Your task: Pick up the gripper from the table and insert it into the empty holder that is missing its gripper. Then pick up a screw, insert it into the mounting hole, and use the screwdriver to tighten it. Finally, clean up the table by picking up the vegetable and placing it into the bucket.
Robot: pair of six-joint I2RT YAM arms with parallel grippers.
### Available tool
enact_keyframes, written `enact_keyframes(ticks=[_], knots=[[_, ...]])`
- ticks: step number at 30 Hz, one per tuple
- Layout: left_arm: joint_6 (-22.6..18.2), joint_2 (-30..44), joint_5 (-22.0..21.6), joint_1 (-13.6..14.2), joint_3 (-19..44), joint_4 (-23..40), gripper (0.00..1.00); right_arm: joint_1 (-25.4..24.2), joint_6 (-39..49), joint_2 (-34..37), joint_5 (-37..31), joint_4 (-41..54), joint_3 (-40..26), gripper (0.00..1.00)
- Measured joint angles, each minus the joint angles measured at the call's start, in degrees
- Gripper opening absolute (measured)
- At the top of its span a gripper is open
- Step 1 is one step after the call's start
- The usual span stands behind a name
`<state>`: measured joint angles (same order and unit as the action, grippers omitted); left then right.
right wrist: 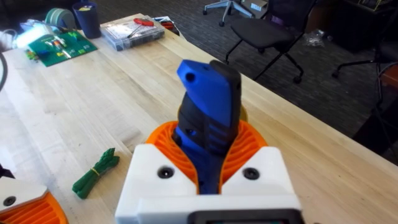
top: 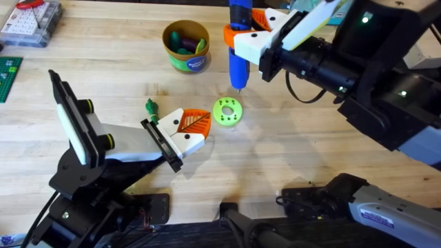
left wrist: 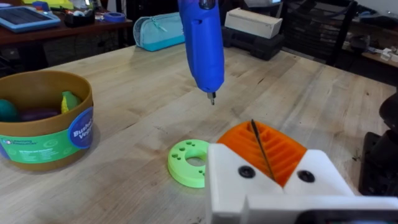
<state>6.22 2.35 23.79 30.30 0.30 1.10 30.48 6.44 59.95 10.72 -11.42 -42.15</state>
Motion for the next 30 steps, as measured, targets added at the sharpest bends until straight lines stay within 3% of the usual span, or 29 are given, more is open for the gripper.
enact_keyframes(ticks=[8, 14, 18, 24, 30], knots=[[0.04, 0.00, 0.00, -0.02, 0.00, 1.26, 0.009, 0.00, 0.03, 0.55, -2.89, 6.19, 0.37, 0.117], [0.04, 0.00, 0.00, -0.02, 0.00, 1.27, 0.009, 0.04, 1.69, 0.58, -17.37, 20.76, 0.52, 0.117], [0.04, 0.00, 0.00, -0.02, 0.00, 1.27, 0.009, -0.02, 7.23, 1.24, -26.88, 30.19, 0.75, 0.116], [0.04, 0.00, 0.00, -0.02, 0.00, 1.27, 0.009, -0.02, 20.44, 7.60, -31.84, 30.01, 0.86, 0.118], [0.04, 0.00, 0.00, -0.02, 0.00, 1.27, 0.009, -0.02, 25.67, 17.58, -32.78, 28.67, 1.25, 0.118]])
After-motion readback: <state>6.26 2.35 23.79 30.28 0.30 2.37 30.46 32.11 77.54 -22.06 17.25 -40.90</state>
